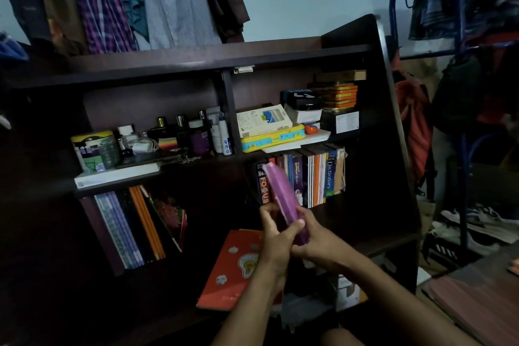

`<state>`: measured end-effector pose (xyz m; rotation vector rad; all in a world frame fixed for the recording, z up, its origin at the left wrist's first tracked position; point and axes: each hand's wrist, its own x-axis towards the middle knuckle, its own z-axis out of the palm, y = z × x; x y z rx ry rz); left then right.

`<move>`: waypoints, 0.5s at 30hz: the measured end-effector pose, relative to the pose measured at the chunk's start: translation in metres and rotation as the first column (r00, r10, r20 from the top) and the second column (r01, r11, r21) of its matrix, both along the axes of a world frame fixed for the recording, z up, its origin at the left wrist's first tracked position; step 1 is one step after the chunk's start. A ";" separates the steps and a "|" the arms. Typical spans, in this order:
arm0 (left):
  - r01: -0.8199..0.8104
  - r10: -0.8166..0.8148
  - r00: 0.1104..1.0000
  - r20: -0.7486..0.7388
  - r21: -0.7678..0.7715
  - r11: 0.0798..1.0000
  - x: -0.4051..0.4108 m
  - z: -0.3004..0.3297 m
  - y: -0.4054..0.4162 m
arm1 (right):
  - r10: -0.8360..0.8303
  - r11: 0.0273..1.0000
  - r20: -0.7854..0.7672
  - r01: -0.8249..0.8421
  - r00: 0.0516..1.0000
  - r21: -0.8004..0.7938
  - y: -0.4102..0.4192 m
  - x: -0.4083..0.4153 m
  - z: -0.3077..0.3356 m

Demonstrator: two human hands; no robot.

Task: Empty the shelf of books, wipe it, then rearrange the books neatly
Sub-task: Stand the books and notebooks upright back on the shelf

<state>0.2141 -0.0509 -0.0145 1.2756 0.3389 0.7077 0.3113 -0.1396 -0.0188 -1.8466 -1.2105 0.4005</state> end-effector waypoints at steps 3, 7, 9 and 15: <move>0.188 -0.186 0.982 -0.030 0.133 0.973 0.010 -0.004 0.008 | -0.205 0.952 -0.120 0.226 0.971 0.208 0.005 0.011 -0.007; 0.146 -0.028 0.978 -0.209 0.577 0.804 0.025 -0.018 0.039 | -0.340 0.823 -0.288 0.432 0.895 0.369 0.017 0.028 -0.021; 0.187 0.198 0.917 -0.346 0.812 0.553 0.032 -0.037 0.065 | -0.321 0.829 -0.282 0.413 0.904 0.378 0.021 0.033 -0.028; 0.608 0.443 0.591 -0.674 0.734 0.304 0.024 -0.087 0.098 | -0.346 0.821 -0.270 0.430 0.898 0.377 0.043 0.041 -0.054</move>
